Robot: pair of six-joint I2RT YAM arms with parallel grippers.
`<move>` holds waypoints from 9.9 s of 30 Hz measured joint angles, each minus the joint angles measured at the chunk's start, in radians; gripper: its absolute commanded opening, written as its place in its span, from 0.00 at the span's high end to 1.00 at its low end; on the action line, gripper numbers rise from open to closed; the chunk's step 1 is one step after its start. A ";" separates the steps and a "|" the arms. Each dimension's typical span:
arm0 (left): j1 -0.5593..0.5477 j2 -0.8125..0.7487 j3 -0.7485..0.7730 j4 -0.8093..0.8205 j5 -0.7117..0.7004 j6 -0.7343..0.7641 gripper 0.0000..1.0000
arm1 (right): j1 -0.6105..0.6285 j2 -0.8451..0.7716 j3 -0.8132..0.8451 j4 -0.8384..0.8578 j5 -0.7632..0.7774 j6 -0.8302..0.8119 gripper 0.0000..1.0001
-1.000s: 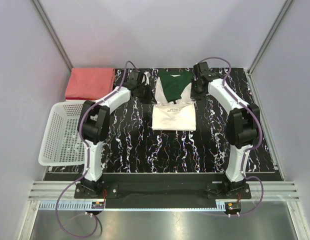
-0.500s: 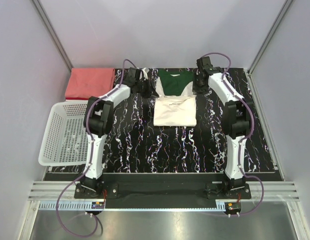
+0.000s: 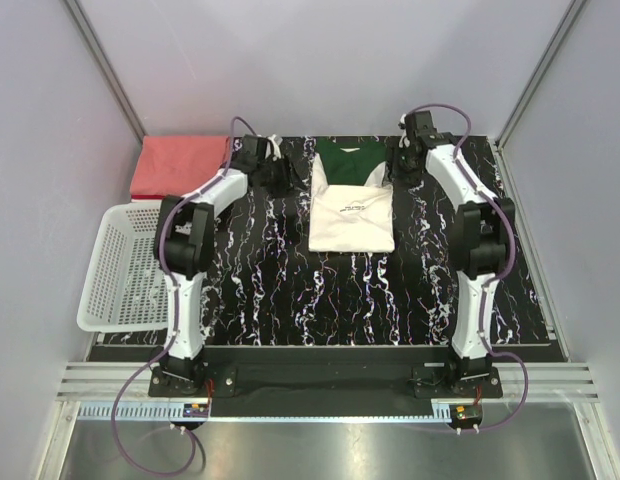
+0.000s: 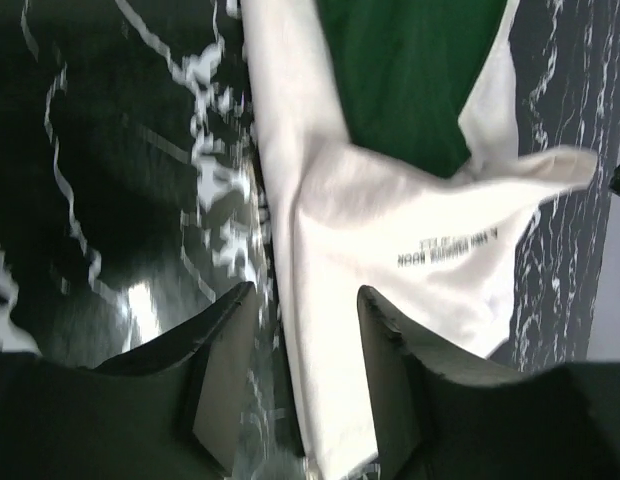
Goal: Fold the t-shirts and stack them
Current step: Fold the tshirt
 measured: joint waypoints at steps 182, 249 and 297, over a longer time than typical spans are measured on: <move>-0.275 -0.619 -0.639 -0.063 -0.192 0.057 0.59 | 0.072 -0.051 -0.487 0.435 -0.805 0.226 0.91; -0.337 -0.539 -0.970 0.330 -0.024 -0.147 0.58 | -0.087 -0.672 -1.168 0.225 -0.163 0.390 0.49; -0.357 -0.654 -1.097 0.365 -0.090 -0.240 0.51 | -0.026 -0.933 -1.546 0.536 -0.250 0.633 1.00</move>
